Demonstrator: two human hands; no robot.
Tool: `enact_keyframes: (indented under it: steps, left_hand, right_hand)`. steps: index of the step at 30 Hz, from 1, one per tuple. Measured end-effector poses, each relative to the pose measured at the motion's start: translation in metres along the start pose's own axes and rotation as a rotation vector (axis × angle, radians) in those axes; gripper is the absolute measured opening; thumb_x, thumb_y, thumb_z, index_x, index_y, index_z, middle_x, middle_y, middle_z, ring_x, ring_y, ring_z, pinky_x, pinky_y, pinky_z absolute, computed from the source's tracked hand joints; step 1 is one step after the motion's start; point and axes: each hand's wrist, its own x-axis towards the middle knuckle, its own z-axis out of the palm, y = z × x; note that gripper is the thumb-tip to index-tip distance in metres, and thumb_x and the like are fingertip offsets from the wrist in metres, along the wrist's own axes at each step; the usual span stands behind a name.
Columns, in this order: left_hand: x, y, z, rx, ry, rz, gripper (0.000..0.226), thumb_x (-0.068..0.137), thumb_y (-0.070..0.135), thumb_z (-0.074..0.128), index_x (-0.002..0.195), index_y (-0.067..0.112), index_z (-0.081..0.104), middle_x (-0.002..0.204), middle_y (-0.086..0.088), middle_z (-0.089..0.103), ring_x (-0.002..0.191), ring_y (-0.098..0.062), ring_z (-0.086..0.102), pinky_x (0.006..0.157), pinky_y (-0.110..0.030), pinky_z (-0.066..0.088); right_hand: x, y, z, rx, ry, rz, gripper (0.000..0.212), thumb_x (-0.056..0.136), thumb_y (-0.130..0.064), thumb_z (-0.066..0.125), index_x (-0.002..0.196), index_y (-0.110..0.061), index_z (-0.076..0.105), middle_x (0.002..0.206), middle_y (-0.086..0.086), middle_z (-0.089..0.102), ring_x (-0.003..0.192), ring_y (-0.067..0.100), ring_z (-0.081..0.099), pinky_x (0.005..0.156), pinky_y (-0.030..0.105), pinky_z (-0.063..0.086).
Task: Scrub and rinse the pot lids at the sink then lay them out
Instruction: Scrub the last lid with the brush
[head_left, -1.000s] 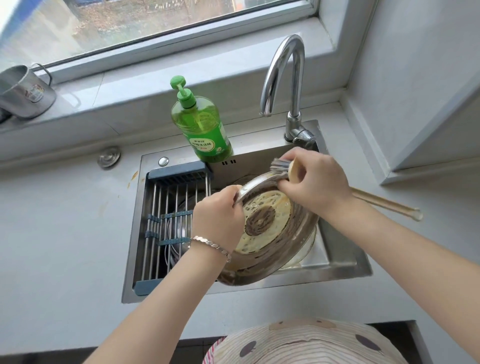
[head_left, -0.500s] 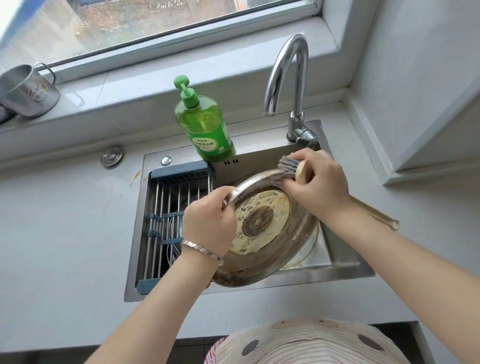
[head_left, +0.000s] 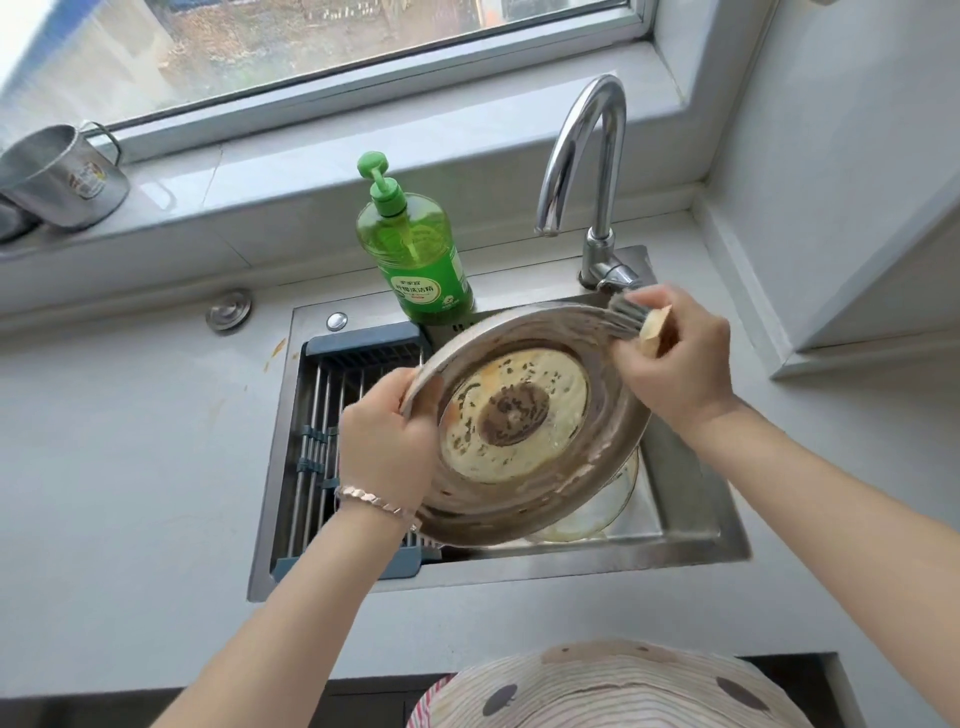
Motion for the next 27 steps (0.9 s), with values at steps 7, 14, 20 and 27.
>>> enact_keyframes:
  steps: [7, 14, 20, 27]
  left_hand:
    - [0.013, 0.009, 0.02, 0.336, -0.082, 0.345, 0.011, 0.074, 0.006, 0.059, 0.074, 0.007, 0.07, 0.047, -0.003, 0.06, 0.037, -0.023, 0.054, 0.037, -0.026, 0.044]
    - [0.001, -0.003, 0.015, 0.208, 0.067, 0.329, 0.013, 0.072, -0.003, 0.063, 0.079, 0.003, 0.073, 0.052, -0.005, 0.064, 0.04, -0.017, 0.056, 0.035, -0.028, 0.041]
    - [0.006, -0.006, 0.013, 0.191, 0.117, 0.372, 0.013, 0.073, -0.003, 0.065, 0.081, 0.003, 0.073, 0.059, 0.001, 0.067, 0.043, -0.006, 0.054, 0.039, -0.016, 0.041]
    - [-0.001, 0.001, 0.011, -0.297, 0.444, -0.446, 0.042, 0.088, 0.01, 0.061, 0.054, -0.009, 0.045, 0.027, 0.016, 0.029, 0.031, -0.003, 0.03, 0.035, -0.006, 0.02]
  right_hand:
    - [-0.003, -0.013, 0.013, -0.126, -0.21, -0.314, 0.027, 0.069, -0.025, 0.058, 0.087, -0.007, 0.069, 0.068, 0.002, 0.065, 0.065, 0.013, 0.061, 0.059, 0.02, 0.048]
    - [-0.01, 0.018, -0.004, -0.145, -0.173, 0.277, 0.013, 0.075, -0.013, 0.068, 0.084, -0.021, 0.064, 0.055, -0.01, 0.049, 0.053, 0.004, 0.047, 0.053, 0.021, 0.035]
    - [0.004, -0.008, 0.005, -0.181, -0.209, -0.07, 0.023, 0.068, -0.02, 0.069, 0.09, -0.013, 0.067, 0.062, -0.002, 0.056, 0.059, 0.013, 0.048, 0.053, 0.016, 0.034]
    - [-0.023, 0.024, 0.013, 0.195, -0.073, 0.683, 0.012, 0.081, -0.014, 0.067, 0.081, -0.019, 0.055, 0.066, -0.01, 0.059, 0.065, 0.008, 0.055, 0.058, 0.017, 0.044]
